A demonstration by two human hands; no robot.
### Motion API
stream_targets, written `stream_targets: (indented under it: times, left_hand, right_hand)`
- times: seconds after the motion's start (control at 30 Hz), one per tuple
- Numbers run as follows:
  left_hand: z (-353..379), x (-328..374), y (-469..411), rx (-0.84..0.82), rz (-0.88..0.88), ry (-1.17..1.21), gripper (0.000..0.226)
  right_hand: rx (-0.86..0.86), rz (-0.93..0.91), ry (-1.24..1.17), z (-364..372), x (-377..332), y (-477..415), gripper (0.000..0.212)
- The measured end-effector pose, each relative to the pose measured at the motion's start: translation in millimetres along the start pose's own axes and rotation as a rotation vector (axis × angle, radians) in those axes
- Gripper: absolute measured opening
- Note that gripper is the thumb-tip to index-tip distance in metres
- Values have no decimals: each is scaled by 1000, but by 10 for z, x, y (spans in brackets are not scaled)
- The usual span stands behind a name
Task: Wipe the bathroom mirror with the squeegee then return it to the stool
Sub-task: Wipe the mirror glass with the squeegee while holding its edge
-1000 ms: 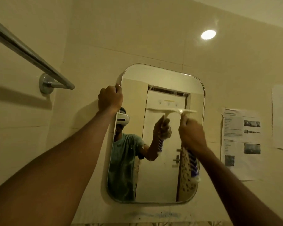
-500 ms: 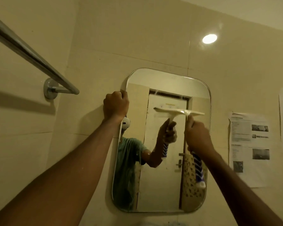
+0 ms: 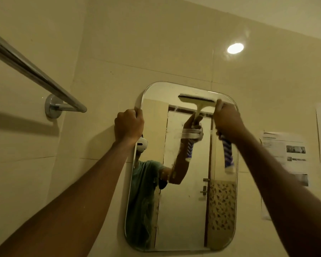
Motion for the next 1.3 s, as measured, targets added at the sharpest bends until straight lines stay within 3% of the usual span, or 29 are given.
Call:
stream_targets:
  times: [0.13,0.27,0.4,0.5,0.7,0.8,1.07,1.3]
  left_hand:
    - [-11,-12,-7,-5,4,17,51]
    - [-31,19,7,-3,12,8,51]
    - [-32,3,3,3,14,3,51]
    - [-22,-2,14,0,10,6,52]
    - [-33,16,32,-7,-11,16,50]
    - [-30,32,58,-17,-19,10,50]
    - [-22,16,89,-25,-15,-9,50]
    - [-6,4,109,23,1,-38,50]
  right_hand:
    - [-35,53,-68,394,406,555,56]
    - [-140,115,-11,304,377,645,48]
    - [-41,97,-3,-126,20,137,48]
    - [-71,135,-16,-173,-18,6,43]
    - [-194,192,22,290,490,719,37]
    - [-225,228,-11,371,612,922,46]
    - [-70,164,-16,-239,-87,68,42]
    - [-184,189,47,250,489,660,39]
Point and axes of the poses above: each hand's wrist, its own y-axis away from the middle knuckle, its own z-axis out of the palm, x = y × z, the point moved 9 cm from there along -y, towards the middle knuckle, and after that the axes turned 13 degrees about -x, right-handed, at the moved point
